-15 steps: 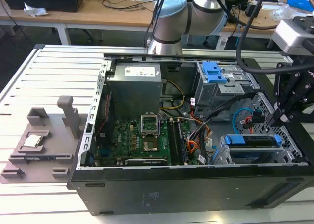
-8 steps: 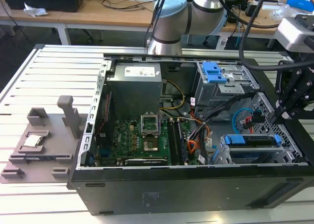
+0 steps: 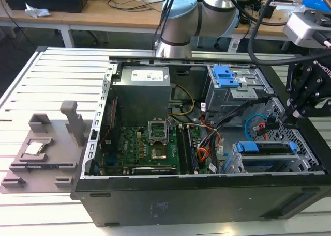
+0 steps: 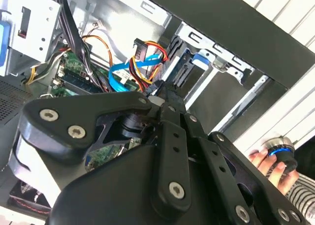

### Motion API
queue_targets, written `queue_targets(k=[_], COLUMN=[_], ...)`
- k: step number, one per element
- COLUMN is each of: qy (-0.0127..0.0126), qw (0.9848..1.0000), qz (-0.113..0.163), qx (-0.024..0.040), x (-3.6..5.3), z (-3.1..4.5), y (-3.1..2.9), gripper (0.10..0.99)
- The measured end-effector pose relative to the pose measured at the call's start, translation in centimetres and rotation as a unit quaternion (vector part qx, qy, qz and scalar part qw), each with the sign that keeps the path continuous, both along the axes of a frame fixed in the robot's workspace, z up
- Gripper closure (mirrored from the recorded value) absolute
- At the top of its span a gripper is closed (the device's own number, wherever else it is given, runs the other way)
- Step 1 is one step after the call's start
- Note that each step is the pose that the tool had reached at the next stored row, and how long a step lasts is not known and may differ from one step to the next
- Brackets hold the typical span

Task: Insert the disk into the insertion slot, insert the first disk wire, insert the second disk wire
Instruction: 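Insert the first disk wire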

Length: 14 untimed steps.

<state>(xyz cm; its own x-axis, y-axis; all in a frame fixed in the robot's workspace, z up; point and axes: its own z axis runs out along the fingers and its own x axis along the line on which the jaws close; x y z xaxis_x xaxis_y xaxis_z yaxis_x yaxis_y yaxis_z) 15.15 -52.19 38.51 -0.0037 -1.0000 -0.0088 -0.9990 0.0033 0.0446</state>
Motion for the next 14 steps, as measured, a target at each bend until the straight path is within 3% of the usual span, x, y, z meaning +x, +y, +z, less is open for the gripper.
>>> queue_targets(k=[2, 5, 14], qy=[0.0000, 0.0000, 0.0002], qw=[1.0000, 1.0000, 1.0000], qz=[0.000, 0.000, 0.000], qx=[0.0000, 0.0000, 0.0000], x=[0.00, 0.00, 0.00], z=[0.00, 0.00, -1.37], y=[0.02, 0.03, 0.32], gripper=[0.973, 0.784, 0.784])
